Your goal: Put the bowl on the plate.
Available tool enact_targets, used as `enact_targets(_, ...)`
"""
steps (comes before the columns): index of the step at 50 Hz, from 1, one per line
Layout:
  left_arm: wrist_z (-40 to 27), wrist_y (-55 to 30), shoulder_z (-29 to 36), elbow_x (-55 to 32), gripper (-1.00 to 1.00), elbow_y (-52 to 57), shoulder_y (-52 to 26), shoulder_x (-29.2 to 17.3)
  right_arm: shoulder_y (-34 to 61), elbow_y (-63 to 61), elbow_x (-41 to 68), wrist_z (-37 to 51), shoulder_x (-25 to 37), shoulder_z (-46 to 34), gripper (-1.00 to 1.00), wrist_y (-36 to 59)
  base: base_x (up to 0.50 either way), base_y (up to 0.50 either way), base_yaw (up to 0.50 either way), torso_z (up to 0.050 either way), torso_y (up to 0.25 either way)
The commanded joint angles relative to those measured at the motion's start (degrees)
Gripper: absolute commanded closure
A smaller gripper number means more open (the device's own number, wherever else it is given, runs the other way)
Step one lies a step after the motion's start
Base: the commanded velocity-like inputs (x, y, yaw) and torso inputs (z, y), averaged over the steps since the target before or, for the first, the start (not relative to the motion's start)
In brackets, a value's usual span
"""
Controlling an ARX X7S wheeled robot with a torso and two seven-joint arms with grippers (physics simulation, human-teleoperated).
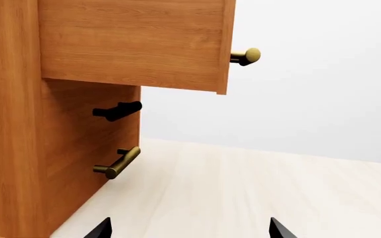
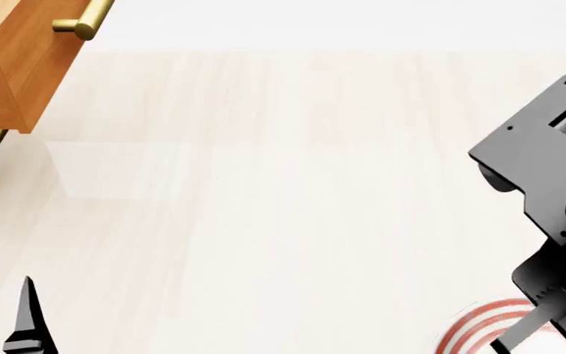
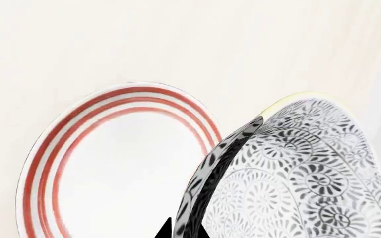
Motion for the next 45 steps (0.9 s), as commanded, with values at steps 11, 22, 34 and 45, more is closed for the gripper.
enact_targets(11,-0.4,-0.4,0.2,-0.2,-1.0,0.7,0.1,-0.3,0.2,-7.3,6.0,7.1,5.0,-2.9,1.0,-2.7,0.0,0.0,0.0,0.0,0.0)
enact_targets(22,-0.5,0.0,0.2,-0.2,-1.0,0.3,0.2,-0.3,-0.7,-9.5,6.5,7.3,5.6,-3.9,1.0,-4.0,0.0,0.0,0.0,0.0,0.0)
enact_targets(34,-0.4,0.4,0.3,-0.1,-1.0,-0.3,0.0,-0.3,-1.5,-11.0,6.0,6.4,6.2,-4.9,1.0,-4.3,0.0,0.0,0.0,0.0,0.002)
enact_targets(45,-0.7,0.2,0.3,-0.3,-1.0,0.5,0.2,-0.7,-2.4,-12.0,5.3,5.6,6.3,-5.4,1.0,-5.2,0.0,0.0,0.0,0.0,0.0)
